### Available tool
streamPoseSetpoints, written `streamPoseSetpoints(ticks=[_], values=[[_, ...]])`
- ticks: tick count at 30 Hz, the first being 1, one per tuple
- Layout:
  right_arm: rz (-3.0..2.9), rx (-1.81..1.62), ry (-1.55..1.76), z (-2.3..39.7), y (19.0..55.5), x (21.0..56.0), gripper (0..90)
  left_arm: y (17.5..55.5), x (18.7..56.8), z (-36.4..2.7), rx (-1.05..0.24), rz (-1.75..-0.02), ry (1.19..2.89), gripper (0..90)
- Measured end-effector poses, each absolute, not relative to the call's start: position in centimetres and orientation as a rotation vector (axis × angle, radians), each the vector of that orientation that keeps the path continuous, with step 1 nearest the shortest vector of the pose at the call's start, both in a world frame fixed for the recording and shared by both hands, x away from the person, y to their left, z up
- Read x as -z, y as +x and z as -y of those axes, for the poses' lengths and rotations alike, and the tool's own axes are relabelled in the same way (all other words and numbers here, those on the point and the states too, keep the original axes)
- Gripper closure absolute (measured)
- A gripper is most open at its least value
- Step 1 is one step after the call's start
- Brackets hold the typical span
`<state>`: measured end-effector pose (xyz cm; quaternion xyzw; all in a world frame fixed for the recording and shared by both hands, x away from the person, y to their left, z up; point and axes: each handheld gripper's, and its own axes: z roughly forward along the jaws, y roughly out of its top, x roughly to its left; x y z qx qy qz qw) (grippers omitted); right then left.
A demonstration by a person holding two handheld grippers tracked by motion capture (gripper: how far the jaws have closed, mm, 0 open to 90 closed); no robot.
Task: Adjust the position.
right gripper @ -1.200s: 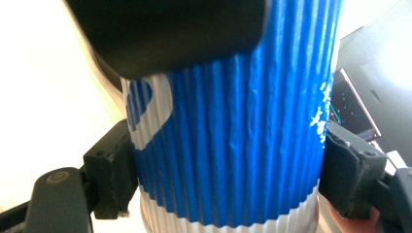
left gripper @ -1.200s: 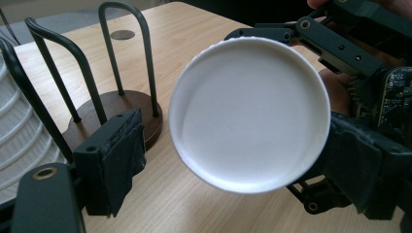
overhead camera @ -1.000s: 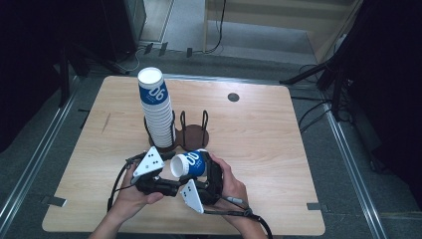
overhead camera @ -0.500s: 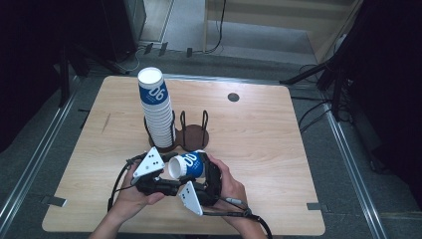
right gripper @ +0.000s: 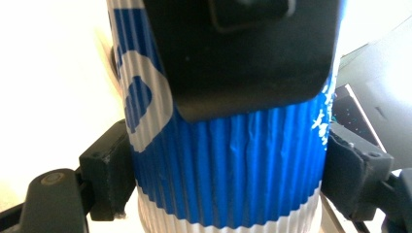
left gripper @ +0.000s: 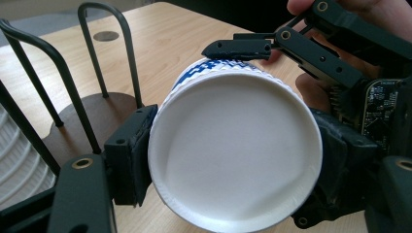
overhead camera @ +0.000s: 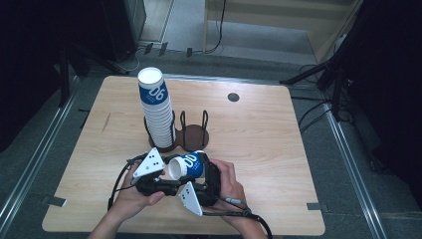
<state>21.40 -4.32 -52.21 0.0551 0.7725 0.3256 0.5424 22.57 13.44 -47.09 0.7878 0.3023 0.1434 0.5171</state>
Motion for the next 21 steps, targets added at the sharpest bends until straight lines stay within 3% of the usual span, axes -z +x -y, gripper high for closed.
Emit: streamPoseSetpoints(ticks=[3, 12, 21], values=[[-1.853, -0.765, 0.146, 4.3, 21.4, 52.3, 16.4, 22.6, 47.2, -13.2, -0.348, -0.728, 1.902, 28.0], [-1.888, -0.809, 0.199, 4.7, 21.5, 51.9, 0.8, 22.7, 47.2, -13.7, -0.336, -0.754, 1.866, 28.7], [-1.889, -0.873, 0.216, 5.0, 21.1, 50.9, 0.0, 22.9, 47.0, -14.4, -0.354, -0.792, 1.831, 28.9]])
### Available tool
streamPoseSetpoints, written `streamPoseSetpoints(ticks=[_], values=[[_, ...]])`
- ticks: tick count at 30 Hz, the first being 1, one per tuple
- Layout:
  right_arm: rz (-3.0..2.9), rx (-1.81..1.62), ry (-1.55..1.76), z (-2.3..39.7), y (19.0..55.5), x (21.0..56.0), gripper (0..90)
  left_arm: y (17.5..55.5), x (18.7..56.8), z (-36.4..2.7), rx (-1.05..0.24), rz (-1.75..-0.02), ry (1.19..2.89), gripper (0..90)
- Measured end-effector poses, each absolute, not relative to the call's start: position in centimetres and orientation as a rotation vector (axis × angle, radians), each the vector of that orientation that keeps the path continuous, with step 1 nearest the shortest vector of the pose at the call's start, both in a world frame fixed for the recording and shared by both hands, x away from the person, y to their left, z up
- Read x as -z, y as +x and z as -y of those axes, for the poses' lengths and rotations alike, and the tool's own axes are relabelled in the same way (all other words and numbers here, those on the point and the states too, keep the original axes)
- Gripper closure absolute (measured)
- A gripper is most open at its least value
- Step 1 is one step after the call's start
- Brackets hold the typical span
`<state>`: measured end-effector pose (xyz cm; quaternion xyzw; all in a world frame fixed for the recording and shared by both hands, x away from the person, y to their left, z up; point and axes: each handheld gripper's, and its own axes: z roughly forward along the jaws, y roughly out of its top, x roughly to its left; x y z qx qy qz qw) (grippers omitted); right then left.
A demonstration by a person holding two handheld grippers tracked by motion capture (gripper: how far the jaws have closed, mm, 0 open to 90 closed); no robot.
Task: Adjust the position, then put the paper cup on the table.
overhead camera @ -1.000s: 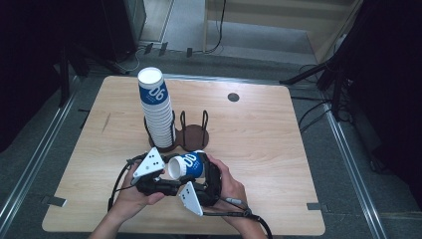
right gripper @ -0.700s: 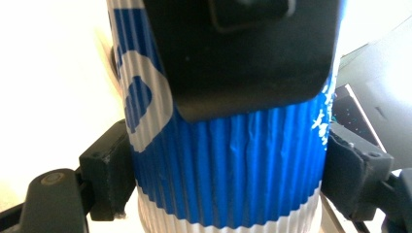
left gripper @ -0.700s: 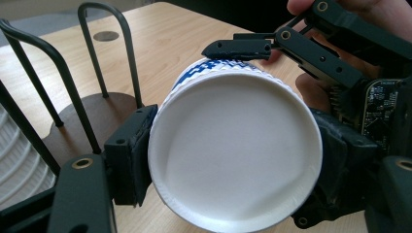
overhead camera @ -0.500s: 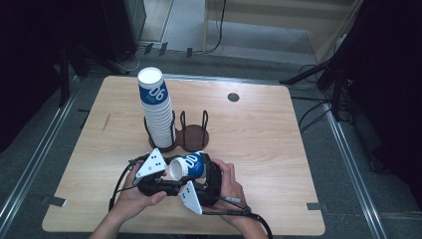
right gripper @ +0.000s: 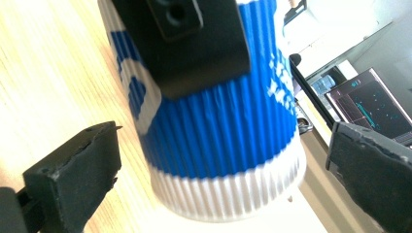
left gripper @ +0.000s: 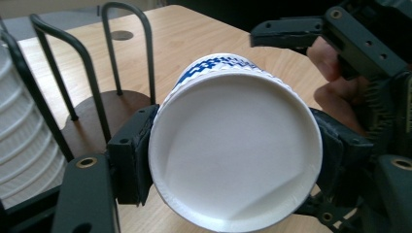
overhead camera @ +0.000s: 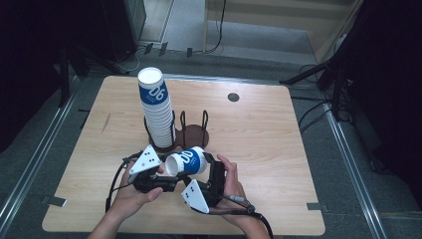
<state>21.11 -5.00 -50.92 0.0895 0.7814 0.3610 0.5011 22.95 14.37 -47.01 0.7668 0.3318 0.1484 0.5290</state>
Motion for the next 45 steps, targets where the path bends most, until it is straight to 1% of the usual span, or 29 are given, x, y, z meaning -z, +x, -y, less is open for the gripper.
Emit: streamPoseSetpoints(ticks=[8, 12, 17, 23, 30, 37, 40, 42, 45], values=[[-1.895, -0.894, 0.212, 5.5, 20.9, 50.4, 0.0, 23.2, 47.0, -15.0, -0.394, -0.826, 1.810, 28.9], [-1.896, -0.922, 0.243, 5.8, 20.8, 49.9, 0.0, 23.2, 46.9, -15.1, -0.435, -0.842, 1.796, 28.8], [-1.829, -0.972, 0.373, 6.4, 21.3, 49.2, 0.0, 23.0, 46.8, -15.4, -0.477, -0.845, 1.775, 28.9], [-1.821, -1.036, 0.448, 7.1, 21.5, 48.7, 0.0, 22.8, 46.9, -15.3, -0.573, -0.861, 1.770, 29.0], [-1.806, -1.102, 0.519, 7.5, 21.4, 48.1, 0.0, 22.6, 46.9, -15.3, -0.637, -0.866, 1.743, 29.0], [-1.805, -1.207, 0.703, 8.2, 21.8, 47.2, 0.0, 22.5, 46.9, -15.3, -0.654, -0.869, 1.718, 29.0], [-1.799, -1.250, 0.775, 8.7, 22.1, 47.0, 0.0, 22.6, 46.9, -15.3, -0.638, -0.876, 1.705, 28.9], [-1.785, -1.264, 0.820, 9.0, 22.3, 46.9, 0.0, 22.6, 46.9, -15.3, -0.600, -0.874, 1.688, 28.9], [-1.788, -1.293, 0.867, 9.2, 22.5, 46.8, 0.0, 22.6, 47.0, -15.2, -0.609, -0.874, 1.677, 28.9]])
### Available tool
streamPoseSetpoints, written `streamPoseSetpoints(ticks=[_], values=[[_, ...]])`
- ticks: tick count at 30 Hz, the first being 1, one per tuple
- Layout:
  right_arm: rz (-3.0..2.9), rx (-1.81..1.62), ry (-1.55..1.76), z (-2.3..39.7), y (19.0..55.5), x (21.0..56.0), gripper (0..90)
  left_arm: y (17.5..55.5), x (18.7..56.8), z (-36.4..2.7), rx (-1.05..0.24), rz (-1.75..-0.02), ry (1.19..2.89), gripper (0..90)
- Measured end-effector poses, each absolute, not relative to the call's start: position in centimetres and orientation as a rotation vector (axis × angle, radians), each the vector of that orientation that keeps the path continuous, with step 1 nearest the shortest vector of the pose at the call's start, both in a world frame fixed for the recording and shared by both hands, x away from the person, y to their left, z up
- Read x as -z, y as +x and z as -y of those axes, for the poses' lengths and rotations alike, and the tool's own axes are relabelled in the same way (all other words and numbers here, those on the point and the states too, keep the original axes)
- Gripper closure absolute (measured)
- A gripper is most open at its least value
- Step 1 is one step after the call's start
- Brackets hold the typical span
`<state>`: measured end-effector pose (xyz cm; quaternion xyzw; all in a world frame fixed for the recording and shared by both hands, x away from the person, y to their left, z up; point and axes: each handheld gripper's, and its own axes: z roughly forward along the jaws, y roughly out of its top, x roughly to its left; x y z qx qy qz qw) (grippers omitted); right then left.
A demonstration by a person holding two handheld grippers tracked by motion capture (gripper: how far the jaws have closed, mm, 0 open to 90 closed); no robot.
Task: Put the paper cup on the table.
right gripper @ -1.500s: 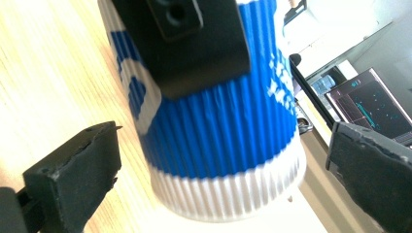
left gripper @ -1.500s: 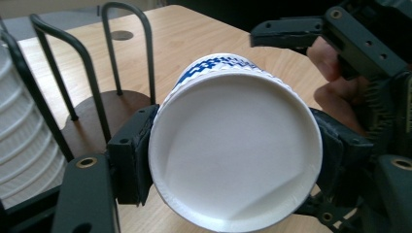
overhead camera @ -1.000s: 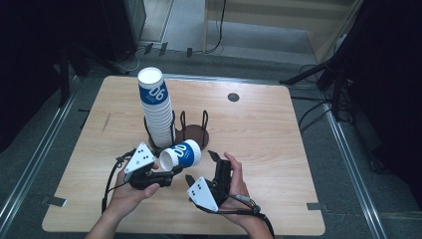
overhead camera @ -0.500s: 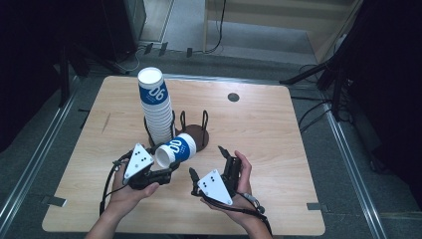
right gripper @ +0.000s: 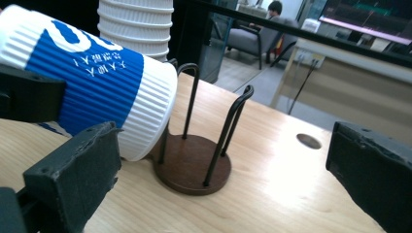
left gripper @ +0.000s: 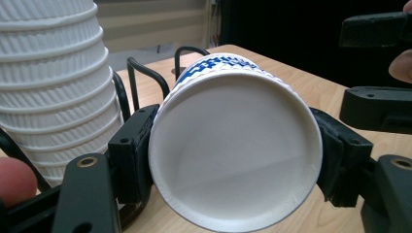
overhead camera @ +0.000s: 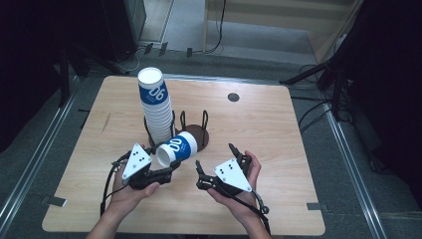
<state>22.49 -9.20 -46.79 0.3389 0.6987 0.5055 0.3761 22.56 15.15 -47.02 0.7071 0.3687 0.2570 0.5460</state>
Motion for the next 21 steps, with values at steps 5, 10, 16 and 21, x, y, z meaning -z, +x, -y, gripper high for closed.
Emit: streamPoseSetpoints(ticks=[5, 10, 16, 21], values=[[-1.800, -1.376, 0.965, 9.4, 22.7, 46.6, 0.0, 22.5, 47.1, -14.8, -0.603, -0.856, 1.659, 28.9], [-1.801, -1.425, 1.063, 9.7, 22.8, 46.7, 0.0, 22.4, 47.3, -14.3, -0.604, -0.835, 1.648, 28.9], [-1.790, -1.484, 1.171, 9.5, 22.6, 46.5, 0.0, 22.4, 47.6, -14.1, -0.601, -0.836, 1.635, 29.0], [-1.776, -1.530, 1.282, 9.5, 22.4, 46.3, 0.0, 22.4, 47.8, -13.9, -0.607, -0.837, 1.603, 28.9]])
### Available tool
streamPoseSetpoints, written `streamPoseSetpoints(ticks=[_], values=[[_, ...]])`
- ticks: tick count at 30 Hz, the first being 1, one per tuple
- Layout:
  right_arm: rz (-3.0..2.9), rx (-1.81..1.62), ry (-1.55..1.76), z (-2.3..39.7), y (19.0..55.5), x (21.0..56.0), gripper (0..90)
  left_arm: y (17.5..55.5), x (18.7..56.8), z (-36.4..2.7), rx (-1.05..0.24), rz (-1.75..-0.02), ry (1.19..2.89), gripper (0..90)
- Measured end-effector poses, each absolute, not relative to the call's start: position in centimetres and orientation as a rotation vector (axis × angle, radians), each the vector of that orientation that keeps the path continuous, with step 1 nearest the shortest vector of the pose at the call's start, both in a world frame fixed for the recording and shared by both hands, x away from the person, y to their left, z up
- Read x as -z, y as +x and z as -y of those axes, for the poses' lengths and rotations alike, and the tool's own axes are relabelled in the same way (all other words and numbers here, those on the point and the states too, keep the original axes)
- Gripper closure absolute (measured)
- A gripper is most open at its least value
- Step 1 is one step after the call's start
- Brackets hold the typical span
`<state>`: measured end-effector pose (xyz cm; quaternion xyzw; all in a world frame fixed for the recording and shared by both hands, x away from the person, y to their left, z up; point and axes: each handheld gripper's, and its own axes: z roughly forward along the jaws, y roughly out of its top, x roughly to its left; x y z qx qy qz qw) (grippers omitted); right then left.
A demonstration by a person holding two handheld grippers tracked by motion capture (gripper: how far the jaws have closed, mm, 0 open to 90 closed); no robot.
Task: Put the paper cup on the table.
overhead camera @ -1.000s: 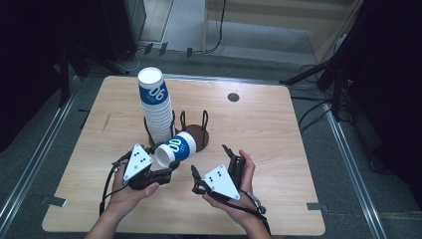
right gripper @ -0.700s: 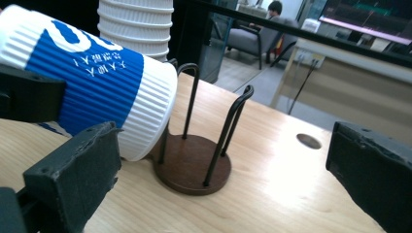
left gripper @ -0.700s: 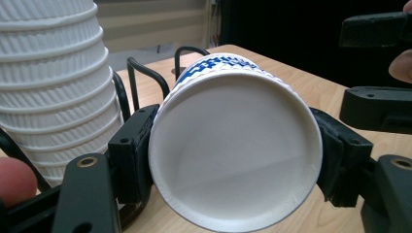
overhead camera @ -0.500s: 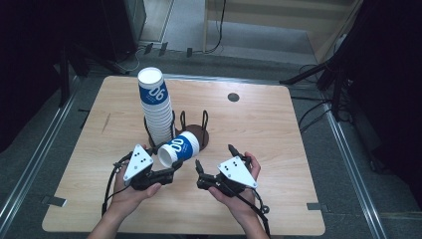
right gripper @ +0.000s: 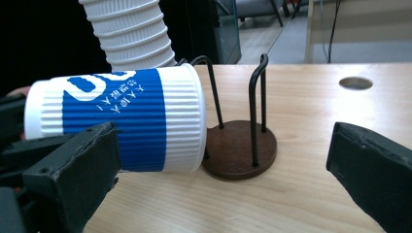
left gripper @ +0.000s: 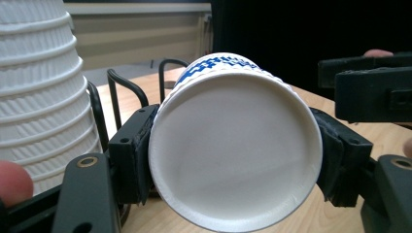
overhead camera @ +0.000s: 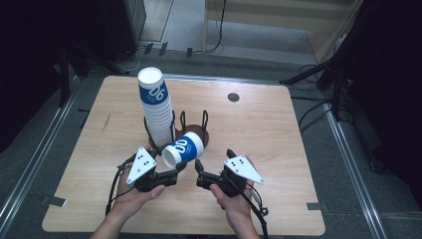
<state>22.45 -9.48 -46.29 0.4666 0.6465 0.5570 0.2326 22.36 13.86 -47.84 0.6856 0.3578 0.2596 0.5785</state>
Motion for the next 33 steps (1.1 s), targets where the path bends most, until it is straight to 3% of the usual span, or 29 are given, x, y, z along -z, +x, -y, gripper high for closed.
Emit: streamPoseSetpoints(ticks=[16, 33], values=[[-1.544, -1.699, 1.863, 10.2, 23.4, 45.4, 0.0, 22.2, 48.3, -13.3, -0.620, -0.797, 1.558, 29.0], [-1.343, -1.877, 2.178, 9.0, 23.3, 45.5, 0.0, 22.1, 48.7, -12.9, -0.642, -0.764, 1.538, 28.9]])
